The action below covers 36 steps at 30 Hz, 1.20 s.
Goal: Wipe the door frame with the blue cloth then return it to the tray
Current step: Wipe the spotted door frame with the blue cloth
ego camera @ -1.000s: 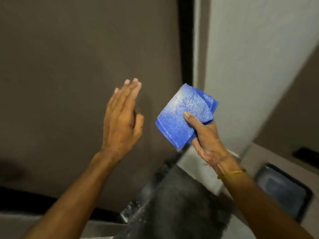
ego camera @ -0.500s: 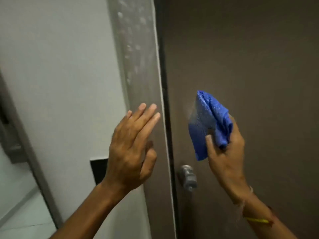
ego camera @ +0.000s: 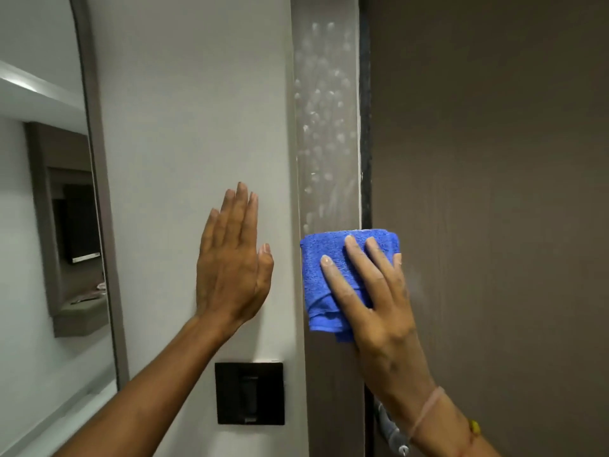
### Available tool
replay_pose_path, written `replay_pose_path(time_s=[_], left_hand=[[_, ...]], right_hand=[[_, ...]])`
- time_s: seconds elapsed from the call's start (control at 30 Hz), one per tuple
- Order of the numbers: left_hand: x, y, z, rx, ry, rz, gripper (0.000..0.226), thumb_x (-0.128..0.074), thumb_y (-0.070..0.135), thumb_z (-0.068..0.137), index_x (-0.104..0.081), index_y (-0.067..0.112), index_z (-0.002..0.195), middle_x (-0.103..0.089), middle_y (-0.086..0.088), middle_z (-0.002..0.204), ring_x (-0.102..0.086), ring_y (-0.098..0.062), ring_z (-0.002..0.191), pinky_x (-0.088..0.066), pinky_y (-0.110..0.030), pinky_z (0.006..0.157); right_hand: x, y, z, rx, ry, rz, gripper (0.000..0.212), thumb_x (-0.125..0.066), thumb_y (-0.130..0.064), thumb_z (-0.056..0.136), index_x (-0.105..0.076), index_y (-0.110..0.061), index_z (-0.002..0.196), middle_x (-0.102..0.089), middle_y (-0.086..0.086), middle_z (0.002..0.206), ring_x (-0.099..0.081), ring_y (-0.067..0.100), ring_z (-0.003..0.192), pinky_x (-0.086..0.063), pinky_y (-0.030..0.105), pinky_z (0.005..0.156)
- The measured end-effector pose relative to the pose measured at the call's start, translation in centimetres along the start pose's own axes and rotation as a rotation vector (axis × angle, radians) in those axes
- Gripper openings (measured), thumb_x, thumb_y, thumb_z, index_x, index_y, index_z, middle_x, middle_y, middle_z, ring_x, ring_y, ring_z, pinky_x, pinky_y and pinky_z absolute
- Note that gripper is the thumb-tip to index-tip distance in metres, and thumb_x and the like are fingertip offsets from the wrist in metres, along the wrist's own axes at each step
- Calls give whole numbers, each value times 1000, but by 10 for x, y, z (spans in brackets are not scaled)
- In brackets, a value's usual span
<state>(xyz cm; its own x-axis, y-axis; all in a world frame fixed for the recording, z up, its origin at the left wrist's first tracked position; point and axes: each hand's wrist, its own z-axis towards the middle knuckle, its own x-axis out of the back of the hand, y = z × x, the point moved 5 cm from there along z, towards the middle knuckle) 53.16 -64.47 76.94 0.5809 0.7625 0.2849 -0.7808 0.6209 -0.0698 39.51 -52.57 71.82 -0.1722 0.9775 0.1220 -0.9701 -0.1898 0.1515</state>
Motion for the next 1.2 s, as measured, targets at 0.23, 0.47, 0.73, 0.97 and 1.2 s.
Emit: replay_pose_path(time_s=[0.23,0.47,0.73,0.97,1.2], left_hand=[[-11,-4,35,-86,-23,95,67,-34,24,88,-10,5,147,-11,-14,157,-4,-23,146,-9,-46,119],[-23,-7,36,-94,44,94,67,-29,31,89,-5,8,148,-4,-11,158,1,-20,146,-5,-45,119],[-23,-7,36,-108,42,84,65,-24,34,92,-6,6,147,-5,-12,157,-1,-23,146,-5,-45,119],[-23,-7,36,-107,47,85,64,-23,34,92,-7,6,147,-7,-14,157,-4,-26,146,-6,-46,118],[-22,-6,37,-101,36,70,65,-21,36,91,-9,5,147,-9,-14,157,-6,-26,145,-8,-46,117]], right_hand=[[-46,1,-11,-24,-368,-234,95,-59,-44,64,-20,-22,148,-6,15,158,1,36,145,-8,68,110],[-56,7,6,-209,-214,-201,58,-20,-63,92,-25,-37,143,-7,13,156,1,43,142,-9,68,109],[-57,16,79,-168,-127,-353,57,-24,-50,95,-16,-28,148,-11,17,157,0,47,142,-11,67,111],[-56,21,110,-197,-69,-354,56,-27,-49,96,-15,-30,148,-11,12,159,5,41,143,-2,62,115],[-62,14,69,-186,-122,-371,55,-21,-50,96,-22,-30,147,-21,15,155,-4,43,142,-15,64,111]])
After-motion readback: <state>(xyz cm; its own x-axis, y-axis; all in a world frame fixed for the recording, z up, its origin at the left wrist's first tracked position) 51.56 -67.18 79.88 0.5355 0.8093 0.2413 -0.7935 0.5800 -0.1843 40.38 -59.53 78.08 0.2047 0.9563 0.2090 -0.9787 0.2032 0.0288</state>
